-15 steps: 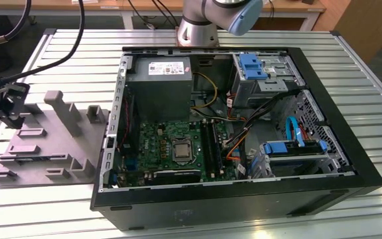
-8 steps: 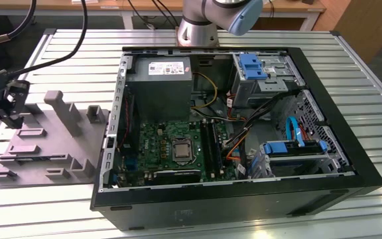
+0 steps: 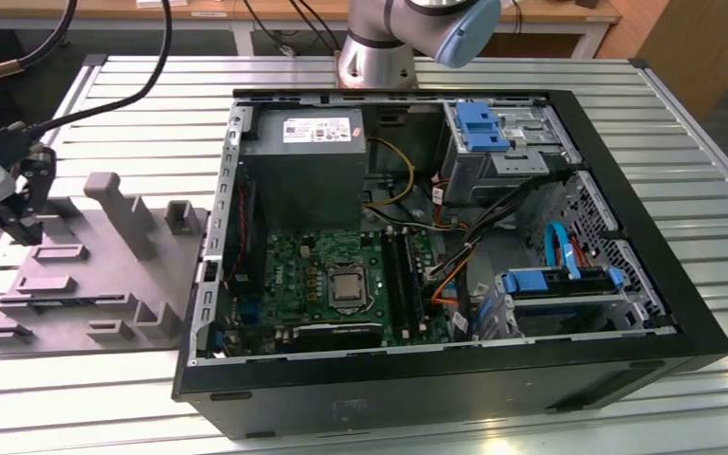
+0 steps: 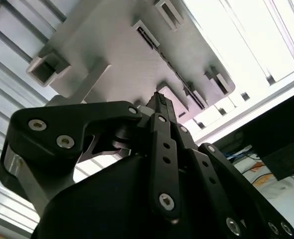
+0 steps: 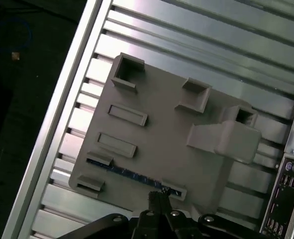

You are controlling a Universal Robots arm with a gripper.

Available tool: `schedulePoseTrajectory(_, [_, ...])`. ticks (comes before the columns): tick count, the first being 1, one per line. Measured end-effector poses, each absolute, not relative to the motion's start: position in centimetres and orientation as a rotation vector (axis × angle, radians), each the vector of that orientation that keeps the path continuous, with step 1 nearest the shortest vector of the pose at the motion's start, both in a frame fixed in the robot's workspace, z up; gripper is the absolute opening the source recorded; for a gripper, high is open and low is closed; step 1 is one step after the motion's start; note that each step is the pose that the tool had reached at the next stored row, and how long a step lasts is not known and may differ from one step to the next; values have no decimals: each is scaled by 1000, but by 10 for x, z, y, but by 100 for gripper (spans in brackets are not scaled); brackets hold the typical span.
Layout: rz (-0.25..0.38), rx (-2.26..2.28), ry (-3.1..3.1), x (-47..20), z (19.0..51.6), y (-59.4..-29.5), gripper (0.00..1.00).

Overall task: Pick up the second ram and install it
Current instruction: 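Pick up the second ram and move it above second insertion slot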

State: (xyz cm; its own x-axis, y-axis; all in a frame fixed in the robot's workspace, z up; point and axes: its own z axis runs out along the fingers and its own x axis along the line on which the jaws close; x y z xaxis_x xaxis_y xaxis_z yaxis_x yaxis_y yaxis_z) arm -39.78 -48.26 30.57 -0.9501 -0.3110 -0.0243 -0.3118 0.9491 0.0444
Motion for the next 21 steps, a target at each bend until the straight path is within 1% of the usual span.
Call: schedulePoseTrajectory(21, [78, -1073, 2944, -398, 304, -483, 11])
